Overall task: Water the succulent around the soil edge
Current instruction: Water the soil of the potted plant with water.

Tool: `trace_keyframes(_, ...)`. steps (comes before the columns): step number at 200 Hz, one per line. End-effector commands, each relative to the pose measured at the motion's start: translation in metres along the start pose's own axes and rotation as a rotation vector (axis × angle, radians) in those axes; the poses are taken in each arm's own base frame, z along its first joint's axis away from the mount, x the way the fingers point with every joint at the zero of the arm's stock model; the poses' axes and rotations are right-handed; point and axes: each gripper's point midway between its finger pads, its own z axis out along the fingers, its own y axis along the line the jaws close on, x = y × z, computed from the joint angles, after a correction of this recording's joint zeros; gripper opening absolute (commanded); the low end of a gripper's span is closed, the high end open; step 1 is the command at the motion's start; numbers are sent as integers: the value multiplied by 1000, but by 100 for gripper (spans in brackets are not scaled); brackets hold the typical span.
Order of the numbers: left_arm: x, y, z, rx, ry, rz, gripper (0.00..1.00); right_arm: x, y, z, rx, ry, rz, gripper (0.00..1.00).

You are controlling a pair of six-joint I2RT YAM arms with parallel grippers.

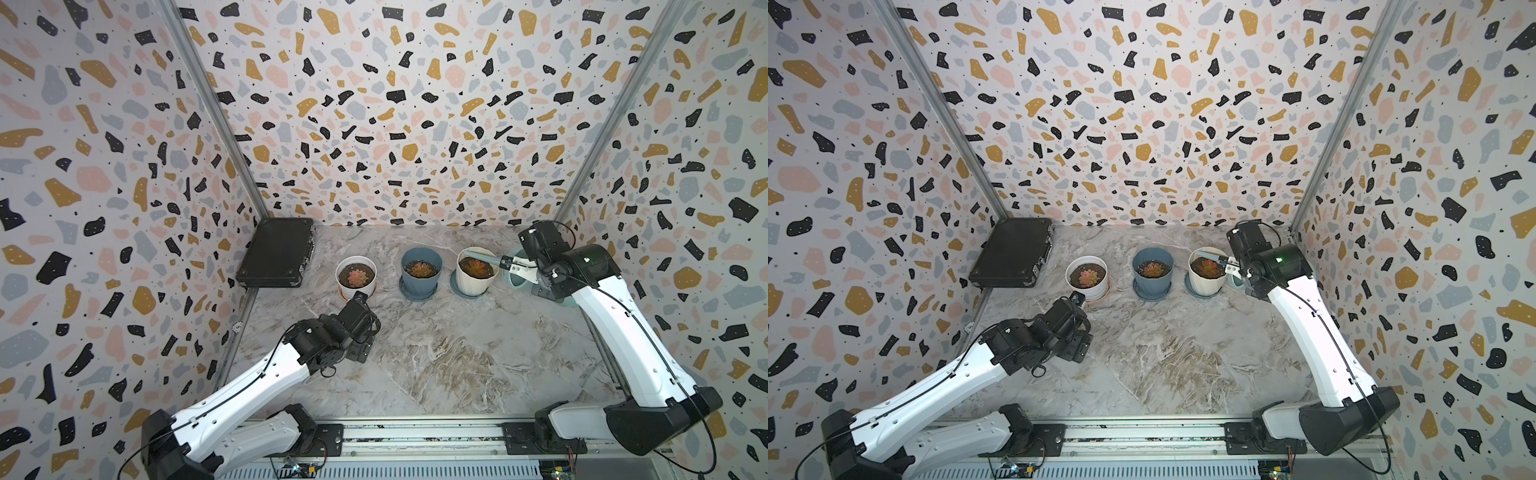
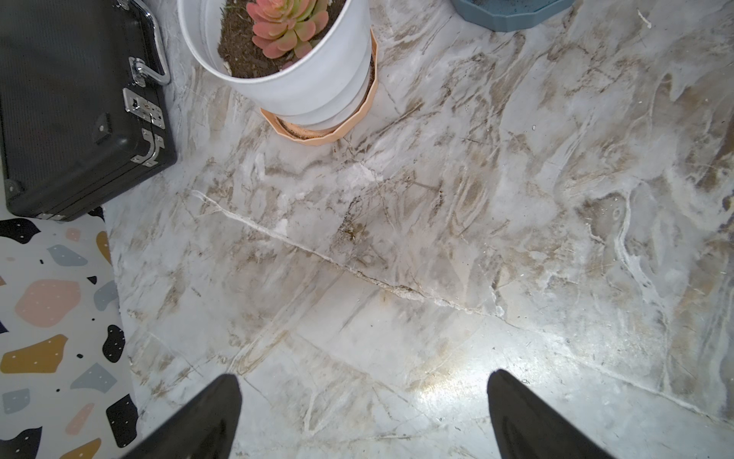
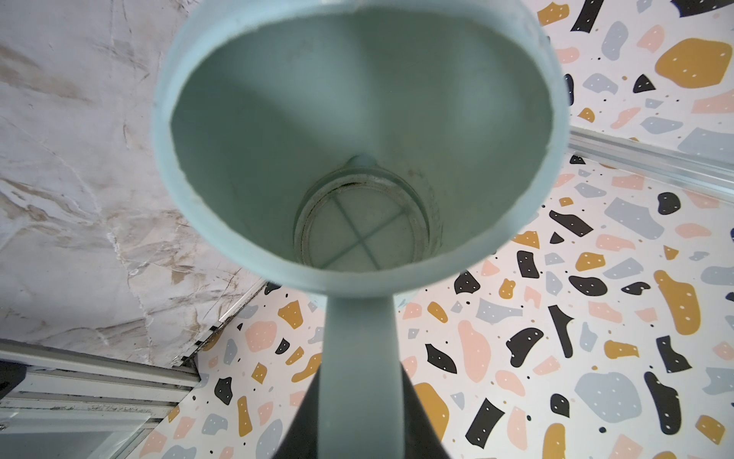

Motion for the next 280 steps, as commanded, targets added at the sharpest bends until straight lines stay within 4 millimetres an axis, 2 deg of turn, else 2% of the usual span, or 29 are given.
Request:
trace_keyframes(1,-8,5,-5,-12,-38,-11,99,9,-15,-16,61,-15,59,0)
trace_keyframes(119,-7,5,-6,-8,-42,-12,99,7,-12,-21,60,-37,62,0)
trace_keyframes(155,-18,-1,-15,41,-78,-19,99,9,-9,-22,55,-37,65,0)
trace_keyframes(217,-38,-41,-30,262,-145,31,99,10,-6,-22,51,-40,67,0)
trace_keyframes(280,-43,-72,-45,449,-170,66,99,10,-5,-22,45,-43,66,0)
